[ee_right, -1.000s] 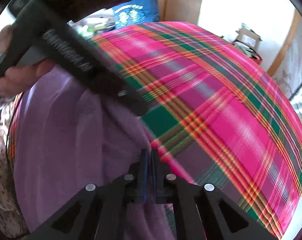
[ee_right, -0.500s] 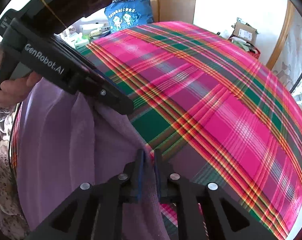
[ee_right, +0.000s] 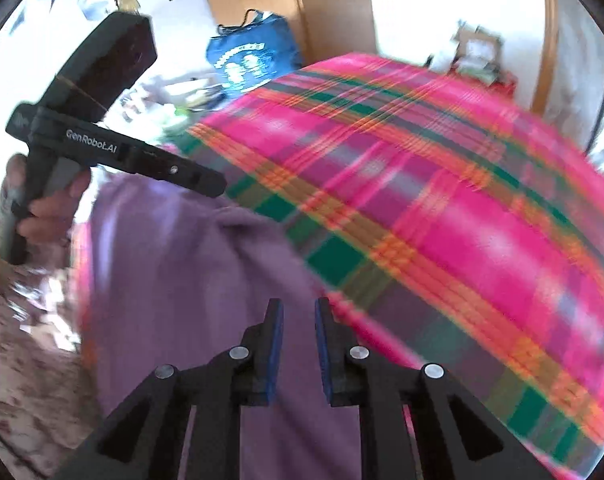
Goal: Fold clothes
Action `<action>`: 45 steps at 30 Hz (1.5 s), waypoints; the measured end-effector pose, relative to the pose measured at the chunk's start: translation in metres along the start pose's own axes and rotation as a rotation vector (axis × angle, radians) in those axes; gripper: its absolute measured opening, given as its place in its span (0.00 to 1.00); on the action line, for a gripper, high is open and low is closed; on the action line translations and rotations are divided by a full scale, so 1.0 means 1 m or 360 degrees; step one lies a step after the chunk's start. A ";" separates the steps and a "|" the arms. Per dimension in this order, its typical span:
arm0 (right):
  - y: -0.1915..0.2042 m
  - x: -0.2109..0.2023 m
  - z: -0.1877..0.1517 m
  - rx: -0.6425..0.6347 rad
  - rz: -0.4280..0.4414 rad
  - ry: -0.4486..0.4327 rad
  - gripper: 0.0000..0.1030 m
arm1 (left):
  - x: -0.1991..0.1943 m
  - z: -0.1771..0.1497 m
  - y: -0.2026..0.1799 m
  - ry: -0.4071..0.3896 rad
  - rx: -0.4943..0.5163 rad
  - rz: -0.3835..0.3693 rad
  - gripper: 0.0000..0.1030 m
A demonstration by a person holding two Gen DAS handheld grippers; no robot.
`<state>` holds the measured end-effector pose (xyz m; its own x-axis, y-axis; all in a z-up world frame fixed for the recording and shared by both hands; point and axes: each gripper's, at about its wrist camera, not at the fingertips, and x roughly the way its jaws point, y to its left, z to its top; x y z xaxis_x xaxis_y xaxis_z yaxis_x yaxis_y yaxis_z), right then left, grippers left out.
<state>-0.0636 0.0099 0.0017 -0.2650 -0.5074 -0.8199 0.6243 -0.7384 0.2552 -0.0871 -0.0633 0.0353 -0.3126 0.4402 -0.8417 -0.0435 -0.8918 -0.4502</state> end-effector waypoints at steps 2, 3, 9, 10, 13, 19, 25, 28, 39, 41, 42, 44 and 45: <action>-0.006 0.010 0.003 0.0111 0.0181 0.0037 0.16 | -0.009 -0.007 0.016 -0.0023 -0.0068 0.0022 0.28; -0.007 0.015 0.005 0.0153 0.0263 0.0039 0.16 | -0.012 -0.010 0.025 -0.0031 -0.0106 0.0034 0.28; -0.015 0.043 0.013 0.0334 0.0592 0.0154 0.29 | -0.018 -0.031 0.075 -0.0027 -0.0333 0.0104 0.28; -0.016 0.047 0.013 0.0351 0.0611 0.0174 0.33 | -0.019 -0.033 0.082 -0.0026 -0.0367 0.0105 0.28; -0.018 0.060 0.015 0.0407 0.0670 0.0227 0.37 | -0.022 -0.037 0.095 -0.0048 -0.0435 0.0068 0.28; -0.018 0.080 0.025 0.0490 0.0857 0.0285 0.40 | -0.028 -0.037 0.104 -0.0074 -0.0469 0.0019 0.28; -0.021 0.104 0.039 0.0606 0.0937 0.0348 0.40 | -0.036 -0.040 0.115 -0.0132 -0.0519 -0.0055 0.28; -0.020 0.114 0.047 0.0643 0.0984 0.0376 0.40 | -0.037 -0.041 0.125 -0.0143 -0.0577 -0.0090 0.28; -0.013 0.126 0.060 0.0673 0.1117 0.0319 0.40 | -0.035 -0.039 0.134 -0.0131 -0.0601 -0.0135 0.28; -0.020 0.124 0.060 0.0735 0.1142 0.0274 0.40 | -0.034 -0.038 0.135 -0.0134 -0.0612 -0.0146 0.28; -0.026 0.120 0.058 0.0776 0.1155 0.0230 0.40 | -0.033 -0.038 0.136 -0.0137 -0.0620 -0.0151 0.28; -0.038 0.114 0.056 0.0857 0.1180 0.0144 0.40 | -0.036 -0.041 0.137 -0.0141 -0.0629 -0.0163 0.28; -0.043 0.112 0.054 0.0895 0.1199 0.0116 0.40 | -0.036 -0.042 0.138 -0.0144 -0.0638 -0.0169 0.28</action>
<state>-0.1601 -0.0392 -0.0733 0.1225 -0.9235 -0.3635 0.1610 -0.3430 0.9255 -0.0422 -0.1977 -0.0088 -0.4093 0.5004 -0.7629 0.2871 -0.7230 -0.6283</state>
